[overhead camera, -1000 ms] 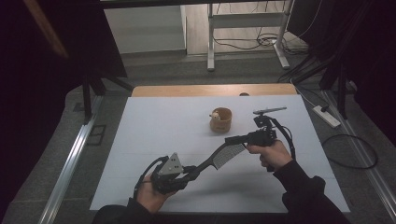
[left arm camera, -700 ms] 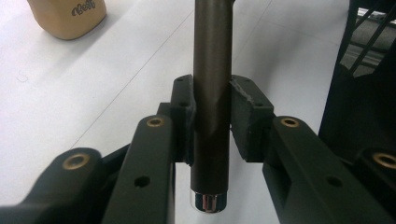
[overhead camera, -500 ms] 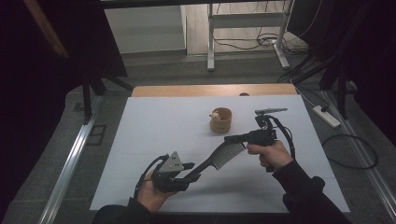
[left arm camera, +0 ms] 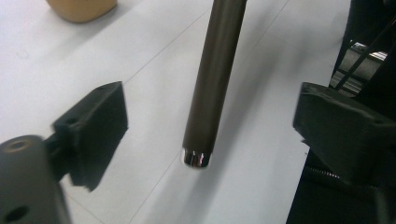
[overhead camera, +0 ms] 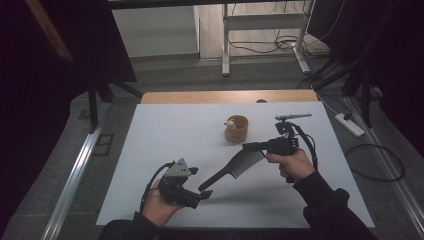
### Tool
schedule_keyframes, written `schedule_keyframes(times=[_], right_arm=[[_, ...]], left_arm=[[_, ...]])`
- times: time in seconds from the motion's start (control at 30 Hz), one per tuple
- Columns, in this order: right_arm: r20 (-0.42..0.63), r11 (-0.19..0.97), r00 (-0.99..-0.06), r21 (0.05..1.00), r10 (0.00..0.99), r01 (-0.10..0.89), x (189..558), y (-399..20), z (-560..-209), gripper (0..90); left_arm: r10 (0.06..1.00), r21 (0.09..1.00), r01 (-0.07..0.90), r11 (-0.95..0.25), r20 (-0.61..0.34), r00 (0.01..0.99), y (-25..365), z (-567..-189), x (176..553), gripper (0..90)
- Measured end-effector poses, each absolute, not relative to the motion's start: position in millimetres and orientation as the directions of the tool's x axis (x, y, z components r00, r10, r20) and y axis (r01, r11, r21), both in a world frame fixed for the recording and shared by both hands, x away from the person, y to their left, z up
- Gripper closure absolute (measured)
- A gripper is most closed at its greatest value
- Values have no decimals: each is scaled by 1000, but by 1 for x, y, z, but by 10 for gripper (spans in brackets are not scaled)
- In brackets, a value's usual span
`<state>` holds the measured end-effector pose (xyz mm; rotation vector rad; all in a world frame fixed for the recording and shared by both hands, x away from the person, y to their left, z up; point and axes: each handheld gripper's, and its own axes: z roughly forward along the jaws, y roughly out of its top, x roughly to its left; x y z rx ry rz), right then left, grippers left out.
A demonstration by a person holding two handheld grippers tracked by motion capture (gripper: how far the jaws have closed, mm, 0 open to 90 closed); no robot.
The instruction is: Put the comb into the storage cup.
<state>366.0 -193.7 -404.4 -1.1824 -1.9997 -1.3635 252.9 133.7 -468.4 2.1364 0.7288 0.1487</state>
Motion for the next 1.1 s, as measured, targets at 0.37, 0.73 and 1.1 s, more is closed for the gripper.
schedule_keyframes(times=[0.37, 0.73, 1.1], right_arm=[[714, 136, -561, 561, 420, 816, 366, -197, -397, 841], [685, 123, -573, 588, 450, 799, 367, -202, -392, 841], [671, 102, -571, 602, 474, 792, 370, -210, -391, 841]], left_arm=[[567, 761, 476, -440, -175, 805, 145, -470, 252, 2], [585, 763, 498, -411, -198, 787, 159, -474, 251, 12], [625, 764, 527, -373, -213, 751, 178, -474, 247, 0]])
